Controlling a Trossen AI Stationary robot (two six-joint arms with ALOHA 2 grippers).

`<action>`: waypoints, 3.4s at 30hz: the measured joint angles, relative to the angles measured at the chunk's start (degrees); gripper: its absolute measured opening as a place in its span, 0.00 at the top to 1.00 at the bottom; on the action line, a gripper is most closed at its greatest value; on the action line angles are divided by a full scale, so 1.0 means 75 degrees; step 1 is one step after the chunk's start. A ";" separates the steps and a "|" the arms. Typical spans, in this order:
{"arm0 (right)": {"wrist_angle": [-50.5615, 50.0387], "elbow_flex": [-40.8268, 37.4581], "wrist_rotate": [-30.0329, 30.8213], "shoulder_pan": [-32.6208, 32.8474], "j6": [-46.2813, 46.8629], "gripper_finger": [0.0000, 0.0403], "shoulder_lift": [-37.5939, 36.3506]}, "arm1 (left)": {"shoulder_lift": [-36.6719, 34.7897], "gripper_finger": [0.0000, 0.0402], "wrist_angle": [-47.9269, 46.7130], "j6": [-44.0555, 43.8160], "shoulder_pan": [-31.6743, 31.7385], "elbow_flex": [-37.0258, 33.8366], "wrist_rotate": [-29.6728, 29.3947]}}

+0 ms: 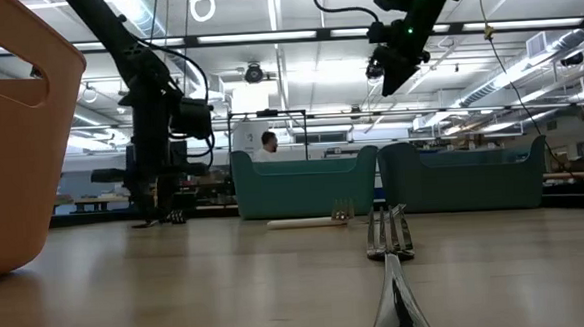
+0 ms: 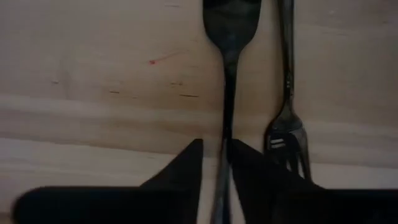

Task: Sort silverware by color (type)
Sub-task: Put the black fork into the orange bin

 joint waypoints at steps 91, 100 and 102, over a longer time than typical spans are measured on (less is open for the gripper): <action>0.3632 0.0000 -0.2869 0.1629 0.2914 0.68 -0.0006 | -0.4159 0.98 -0.4106 0.4624 -0.6540 0.3899 0.0616; 0.3013 0.0000 -0.2917 0.1504 0.2391 0.68 -0.0006 | -0.4155 0.98 -0.4288 0.1674 -0.9565 0.3899 0.0633; 0.2998 0.0000 -0.2925 0.1507 0.2382 0.68 -0.0006 | -0.4064 0.98 -0.4340 0.1012 -1.0118 0.3902 0.0636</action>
